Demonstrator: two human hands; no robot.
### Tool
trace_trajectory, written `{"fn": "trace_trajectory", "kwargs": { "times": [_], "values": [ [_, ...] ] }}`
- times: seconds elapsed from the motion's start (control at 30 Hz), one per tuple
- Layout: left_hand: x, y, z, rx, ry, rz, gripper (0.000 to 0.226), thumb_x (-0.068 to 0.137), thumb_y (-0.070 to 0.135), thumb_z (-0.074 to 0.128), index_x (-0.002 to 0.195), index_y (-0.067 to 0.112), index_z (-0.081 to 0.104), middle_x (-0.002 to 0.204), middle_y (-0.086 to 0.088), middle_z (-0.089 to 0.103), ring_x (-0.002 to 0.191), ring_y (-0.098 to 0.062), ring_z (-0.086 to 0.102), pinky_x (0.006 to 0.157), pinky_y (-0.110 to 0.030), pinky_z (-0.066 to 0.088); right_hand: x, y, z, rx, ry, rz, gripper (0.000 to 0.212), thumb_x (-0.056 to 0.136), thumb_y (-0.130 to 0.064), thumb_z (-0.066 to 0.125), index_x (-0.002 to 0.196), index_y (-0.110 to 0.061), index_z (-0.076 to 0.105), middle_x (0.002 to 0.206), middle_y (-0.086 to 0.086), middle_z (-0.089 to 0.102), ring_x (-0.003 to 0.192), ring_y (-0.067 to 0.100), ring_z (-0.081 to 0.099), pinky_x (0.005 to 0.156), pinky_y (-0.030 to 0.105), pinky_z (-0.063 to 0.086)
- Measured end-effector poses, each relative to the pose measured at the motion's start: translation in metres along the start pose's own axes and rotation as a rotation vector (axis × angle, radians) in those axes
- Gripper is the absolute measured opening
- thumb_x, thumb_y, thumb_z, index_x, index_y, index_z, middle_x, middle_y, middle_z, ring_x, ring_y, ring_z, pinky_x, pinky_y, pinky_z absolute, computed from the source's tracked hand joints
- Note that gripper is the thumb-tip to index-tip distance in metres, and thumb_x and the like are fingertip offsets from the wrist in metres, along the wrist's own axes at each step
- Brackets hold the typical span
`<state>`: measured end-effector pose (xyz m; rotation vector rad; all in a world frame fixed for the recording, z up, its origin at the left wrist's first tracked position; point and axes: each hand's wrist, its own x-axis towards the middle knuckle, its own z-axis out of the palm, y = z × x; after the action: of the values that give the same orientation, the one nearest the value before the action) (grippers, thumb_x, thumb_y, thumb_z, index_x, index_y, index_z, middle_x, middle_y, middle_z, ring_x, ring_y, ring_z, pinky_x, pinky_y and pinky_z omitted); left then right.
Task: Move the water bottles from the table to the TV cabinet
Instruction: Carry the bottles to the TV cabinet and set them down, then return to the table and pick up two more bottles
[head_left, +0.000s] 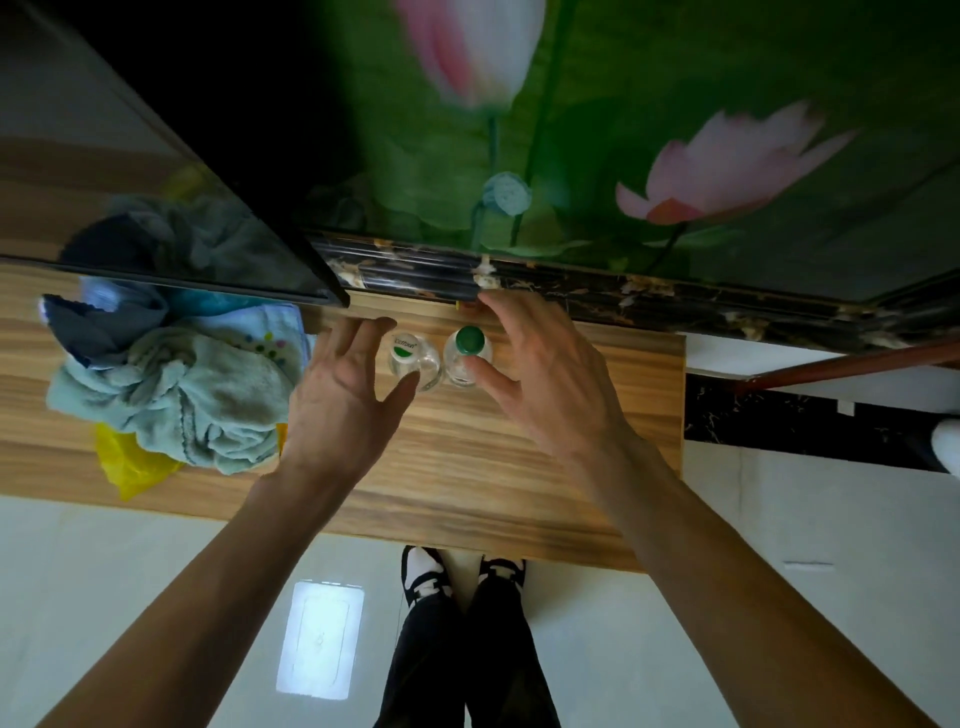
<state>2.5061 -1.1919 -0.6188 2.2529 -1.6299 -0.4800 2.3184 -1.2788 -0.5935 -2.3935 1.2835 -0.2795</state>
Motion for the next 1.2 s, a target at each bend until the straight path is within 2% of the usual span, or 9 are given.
{"fn": "trace_trajectory", "kwargs": {
  "times": [0.07, 0.27, 0.43, 0.57, 0.67, 0.87, 1.03, 1.2],
  "values": [
    [-0.016, 0.004, -0.022, -0.020, 0.012, -0.001, 0.055, 0.091, 0.037, 0.073, 0.139, 0.015, 0.055, 0.127, -0.009, 0.061, 0.115, -0.030, 0.059, 0.091, -0.046, 0.056, -0.008, -0.012, -0.028, 0.009, 0.011, -0.011, 0.058, 0.095, -0.039, 0.068, 0.145, -0.017, 0.048, 0.141, 0.003, 0.057, 0.127, 0.021, 0.053, 0.100, 0.032, 0.046],
    [-0.073, 0.023, -0.110, -0.092, 0.094, 0.005, 0.060, 0.095, 0.048, 0.059, 0.144, 0.013, 0.050, 0.131, -0.011, 0.059, 0.119, -0.033, 0.055, 0.101, -0.048, 0.049, -0.033, -0.061, -0.120, -0.014, -0.006, -0.082, 0.065, 0.100, -0.046, 0.057, 0.153, -0.016, 0.036, 0.157, 0.003, 0.043, 0.146, 0.020, 0.037, 0.119, 0.038, 0.034],
    [-0.125, 0.056, -0.190, -0.129, 0.238, -0.030, 0.063, 0.100, 0.043, 0.062, 0.148, 0.004, 0.049, 0.148, -0.017, 0.054, 0.137, -0.039, 0.051, 0.116, -0.050, 0.041, -0.056, -0.121, -0.195, -0.036, -0.018, -0.131, 0.073, 0.100, -0.055, 0.051, 0.158, -0.015, 0.029, 0.165, 0.005, 0.033, 0.155, 0.021, 0.025, 0.124, 0.042, 0.024],
    [-0.165, 0.075, -0.249, -0.095, 0.344, -0.064, 0.071, 0.100, 0.048, 0.060, 0.154, 0.006, 0.042, 0.161, -0.013, 0.045, 0.151, -0.034, 0.039, 0.123, -0.051, 0.033, -0.072, -0.161, -0.245, -0.027, 0.029, -0.223, 0.079, 0.098, -0.057, 0.055, 0.159, -0.015, 0.027, 0.166, 0.005, 0.031, 0.156, 0.021, 0.021, 0.124, 0.048, 0.024],
    [-0.198, 0.084, -0.291, -0.049, 0.424, -0.100, 0.078, 0.099, 0.051, 0.060, 0.159, 0.009, 0.034, 0.166, -0.009, 0.038, 0.157, -0.031, 0.031, 0.127, -0.048, 0.028, -0.077, -0.187, -0.277, -0.013, 0.045, -0.343, 0.082, 0.097, -0.058, 0.056, 0.160, -0.015, 0.025, 0.167, 0.004, 0.028, 0.157, 0.019, 0.018, 0.124, 0.052, 0.023],
    [-0.265, 0.086, -0.351, 0.055, 0.674, -0.312, 0.083, 0.097, 0.060, 0.056, 0.162, 0.017, 0.028, 0.168, 0.000, 0.034, 0.160, -0.022, 0.025, 0.127, -0.044, 0.030, -0.057, -0.245, -0.322, 0.050, 0.111, -0.689, 0.083, 0.097, -0.063, 0.052, 0.161, -0.018, 0.025, 0.168, -0.002, 0.025, 0.158, 0.014, 0.013, 0.126, 0.050, 0.018],
    [-0.331, 0.083, -0.385, 0.171, 0.827, -0.524, 0.082, 0.097, 0.059, 0.055, 0.162, 0.016, 0.030, 0.170, -0.001, 0.031, 0.160, -0.021, 0.023, 0.127, -0.048, 0.029, -0.045, -0.325, -0.327, 0.151, 0.136, -0.970, 0.082, 0.098, -0.062, 0.053, 0.160, -0.016, 0.026, 0.167, -0.001, 0.027, 0.158, 0.014, 0.015, 0.127, 0.046, 0.016],
    [-0.409, 0.085, -0.414, 0.263, 0.988, -0.711, 0.080, 0.097, 0.056, 0.058, 0.160, 0.013, 0.033, 0.169, -0.004, 0.034, 0.160, -0.022, 0.024, 0.126, -0.048, 0.029, -0.074, -0.418, -0.316, 0.228, 0.057, -1.220, 0.084, 0.097, -0.061, 0.055, 0.160, -0.012, 0.027, 0.167, 0.003, 0.028, 0.158, 0.018, 0.016, 0.126, 0.050, 0.018]
  ]
}}
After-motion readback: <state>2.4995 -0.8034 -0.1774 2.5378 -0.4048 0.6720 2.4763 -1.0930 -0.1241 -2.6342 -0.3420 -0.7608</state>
